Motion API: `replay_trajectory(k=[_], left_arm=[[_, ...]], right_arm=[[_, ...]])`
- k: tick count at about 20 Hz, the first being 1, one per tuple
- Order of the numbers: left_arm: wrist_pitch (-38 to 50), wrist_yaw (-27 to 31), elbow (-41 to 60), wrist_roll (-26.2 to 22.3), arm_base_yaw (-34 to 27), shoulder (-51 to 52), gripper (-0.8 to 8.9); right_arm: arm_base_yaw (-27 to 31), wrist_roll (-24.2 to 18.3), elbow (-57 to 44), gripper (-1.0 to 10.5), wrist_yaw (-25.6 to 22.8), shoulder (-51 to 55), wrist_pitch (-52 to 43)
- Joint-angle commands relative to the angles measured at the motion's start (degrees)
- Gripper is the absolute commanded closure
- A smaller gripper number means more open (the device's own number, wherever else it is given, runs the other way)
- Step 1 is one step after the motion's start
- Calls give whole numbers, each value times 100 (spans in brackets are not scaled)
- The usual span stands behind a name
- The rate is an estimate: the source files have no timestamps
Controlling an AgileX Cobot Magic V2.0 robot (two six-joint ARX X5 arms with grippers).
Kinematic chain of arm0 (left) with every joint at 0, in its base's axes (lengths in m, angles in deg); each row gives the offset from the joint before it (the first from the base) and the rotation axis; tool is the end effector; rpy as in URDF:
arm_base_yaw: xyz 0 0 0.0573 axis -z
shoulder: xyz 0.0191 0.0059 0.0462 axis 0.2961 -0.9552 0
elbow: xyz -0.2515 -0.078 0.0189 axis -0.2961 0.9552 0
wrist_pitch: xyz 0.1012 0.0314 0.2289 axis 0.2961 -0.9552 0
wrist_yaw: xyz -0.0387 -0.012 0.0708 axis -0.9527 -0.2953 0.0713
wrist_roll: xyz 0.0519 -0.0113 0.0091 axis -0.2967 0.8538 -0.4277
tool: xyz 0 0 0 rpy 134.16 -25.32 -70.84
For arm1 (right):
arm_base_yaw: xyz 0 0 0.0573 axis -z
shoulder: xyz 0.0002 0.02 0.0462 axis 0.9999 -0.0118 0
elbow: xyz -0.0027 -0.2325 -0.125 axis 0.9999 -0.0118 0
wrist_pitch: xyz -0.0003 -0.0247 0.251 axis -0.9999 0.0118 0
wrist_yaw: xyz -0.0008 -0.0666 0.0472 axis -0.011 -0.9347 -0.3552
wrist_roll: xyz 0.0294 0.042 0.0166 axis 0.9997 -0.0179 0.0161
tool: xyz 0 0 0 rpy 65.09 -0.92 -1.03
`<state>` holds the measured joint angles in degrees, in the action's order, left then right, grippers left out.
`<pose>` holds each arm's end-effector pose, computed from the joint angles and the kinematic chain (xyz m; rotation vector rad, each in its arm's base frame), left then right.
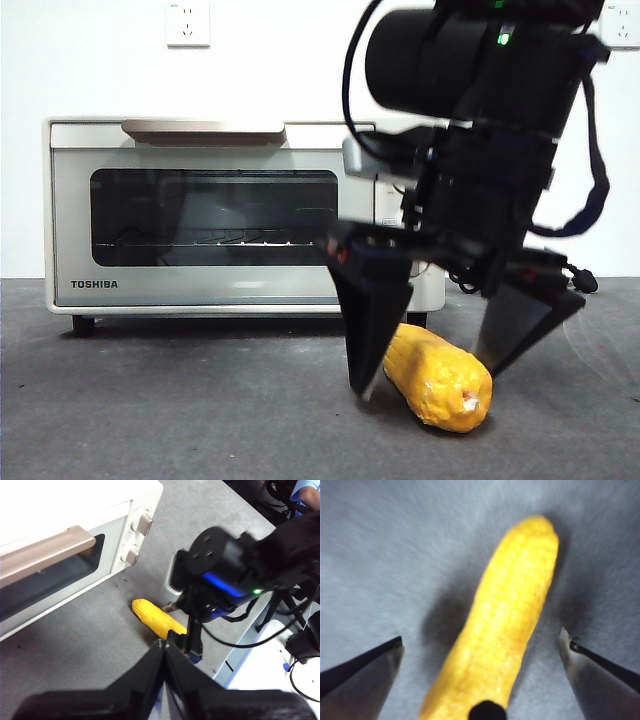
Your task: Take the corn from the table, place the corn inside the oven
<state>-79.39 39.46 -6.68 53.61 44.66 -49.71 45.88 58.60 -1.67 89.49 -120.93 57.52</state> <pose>0.1481 -0.0908 0.3557 -0.0639 0.6969 -0.8566 0.2113 0.2004 0.1623 -0.2621 1.2101 0.5319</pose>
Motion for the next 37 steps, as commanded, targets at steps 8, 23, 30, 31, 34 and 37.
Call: replay_trajectory(k=[8,23,30,31,34,37], left_arm=[[-28,-4,-26,-116,15,-31,819],[1589,1556,-26,-271,-17,-522,819],[1919,1620,-26,-555,-68,-1014,820],[1928,1620,-26,-592,-70,-1097,820],[1937,1622,-26,-671,-105,-1331,819],[2037,1624,-26,-671,-168,-1547,820]], right_arm=[[-13,68,140,958,-9,-155,175],[-804,-715,3202,958,-184,339,2568],[-791,-715,3344,958,-837,1213,2592],[-791,-717,3344,958,-929,1342,2590],[-791,-713,3344,958,-1060,1696,2586],[-791,-710,3344,958,-1058,1996,2594]])
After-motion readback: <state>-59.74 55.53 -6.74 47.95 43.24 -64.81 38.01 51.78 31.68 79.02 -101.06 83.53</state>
